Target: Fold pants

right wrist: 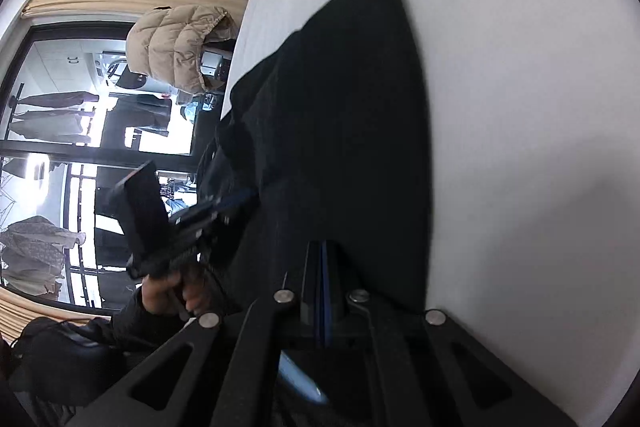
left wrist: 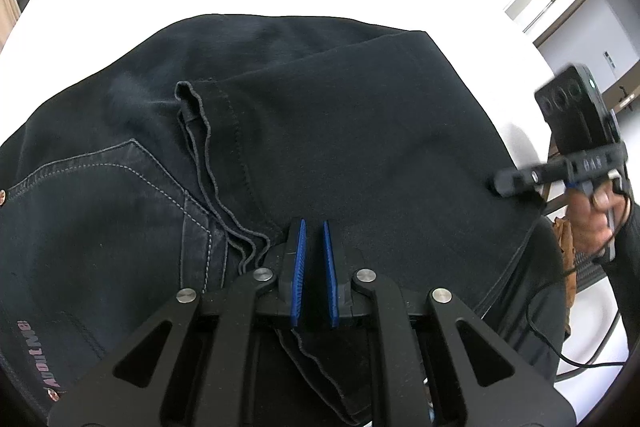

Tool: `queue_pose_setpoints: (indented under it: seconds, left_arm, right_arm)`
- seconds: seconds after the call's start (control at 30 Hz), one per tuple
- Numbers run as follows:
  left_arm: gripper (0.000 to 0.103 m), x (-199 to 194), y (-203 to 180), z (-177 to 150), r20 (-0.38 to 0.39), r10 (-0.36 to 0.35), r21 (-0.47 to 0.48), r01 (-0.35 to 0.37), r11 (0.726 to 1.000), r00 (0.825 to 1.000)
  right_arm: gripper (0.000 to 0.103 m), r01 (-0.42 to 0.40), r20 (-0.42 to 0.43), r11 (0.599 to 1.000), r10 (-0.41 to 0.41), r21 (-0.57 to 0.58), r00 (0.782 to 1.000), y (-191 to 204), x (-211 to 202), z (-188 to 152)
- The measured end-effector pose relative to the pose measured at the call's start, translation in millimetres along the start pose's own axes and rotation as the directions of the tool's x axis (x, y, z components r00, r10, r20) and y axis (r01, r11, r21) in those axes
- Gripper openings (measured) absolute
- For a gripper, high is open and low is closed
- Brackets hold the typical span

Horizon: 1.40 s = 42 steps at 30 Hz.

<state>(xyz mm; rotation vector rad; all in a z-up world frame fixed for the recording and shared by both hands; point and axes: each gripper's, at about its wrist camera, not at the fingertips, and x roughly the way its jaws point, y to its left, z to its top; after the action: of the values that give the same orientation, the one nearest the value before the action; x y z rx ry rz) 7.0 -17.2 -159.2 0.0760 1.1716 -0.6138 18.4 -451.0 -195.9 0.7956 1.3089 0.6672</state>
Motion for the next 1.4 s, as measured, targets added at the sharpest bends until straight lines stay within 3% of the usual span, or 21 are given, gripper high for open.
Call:
queue_pose_setpoints:
  seconds: [0.23, 0.33, 0.43, 0.5, 0.57, 0.63, 0.67, 0.77, 0.93, 1.07, 1.13, 1.27, 1.4]
  left_arm:
    - [0.009, -10, 8, -5, 0.02, -0.016, -0.009, 0.016, 1.0, 1.0]
    - [0.009, -18, 12, -9, 0.04, -0.035, -0.024, 0.036, 0.999, 0.999]
    - [0.009, -40, 22, -23, 0.094, -0.086, -0.061, 0.092, 0.994, 0.992]
    - [0.009, -66, 33, -40, 0.156, -0.099, -0.085, 0.113, 0.99, 0.983]
    - [0.009, -90, 48, -59, 0.207, -0.106, -0.126, 0.134, 0.983, 0.972]
    - [0.009, -117, 70, -82, 0.259, -0.075, -0.196, 0.129, 0.972, 0.963]
    - [0.009, -129, 82, -93, 0.282, -0.064, -0.236, 0.133, 0.963, 0.957]
    - [0.009, -166, 127, -132, 0.369, -0.031, -0.398, 0.188, 0.898, 0.929]
    - [0.01, -199, 192, -204, 0.469, 0.043, -0.613, 0.289, 0.735, 0.882]
    - [0.016, -191, 220, -239, 0.483, 0.028, -0.705, 0.37, 0.605, 0.875]
    - [0.017, -183, 228, -244, 0.512, -0.017, -0.71, 0.434, 0.555, 0.859]
    - [0.017, -174, 240, -248, 0.532, -0.041, -0.714, 0.474, 0.515, 0.846]
    - [0.017, -168, 253, -255, 0.556, -0.061, -0.731, 0.523, 0.438, 0.829]
  right_arm:
    - [0.0, 0.027, -0.003, 0.999, -0.027, 0.022, 1.0, 1, -9, -35]
    - [0.0, 0.077, -0.018, 0.997, -0.076, 0.01, 0.997, 10, -14, -50]
    - [0.009, 0.173, -0.045, 0.984, -0.174, -0.028, 0.984, 26, -18, -67]
    - [0.01, 0.106, 0.011, 0.993, -0.106, -0.041, 0.994, 40, -28, -74]
    - [0.021, 0.034, 0.103, 0.997, -0.027, -0.066, 0.994, 59, -39, -71]
    - [0.049, -0.026, 0.173, 0.997, 0.039, -0.075, 0.984, 71, -43, -61]
    - [0.05, -0.055, 0.206, 0.995, 0.071, -0.08, 0.976, 78, -42, -54]
    - [0.05, -0.149, 0.242, 0.983, 0.172, -0.11, 0.955, 98, -23, -25]
    - [0.05, -0.227, 0.186, 0.968, 0.244, -0.107, 0.952, 125, 42, 11]
    - [0.05, -0.251, 0.117, 0.964, 0.26, -0.081, 0.959, 138, 97, 24]
    - [0.05, -0.261, 0.093, 0.963, 0.266, -0.064, 0.96, 139, 116, 25]
    - [0.052, -0.266, 0.081, 0.964, 0.265, -0.007, 0.961, 129, 129, 24]
    - [0.065, -0.267, 0.117, 0.963, 0.261, 0.037, 0.958, 117, 121, 26]
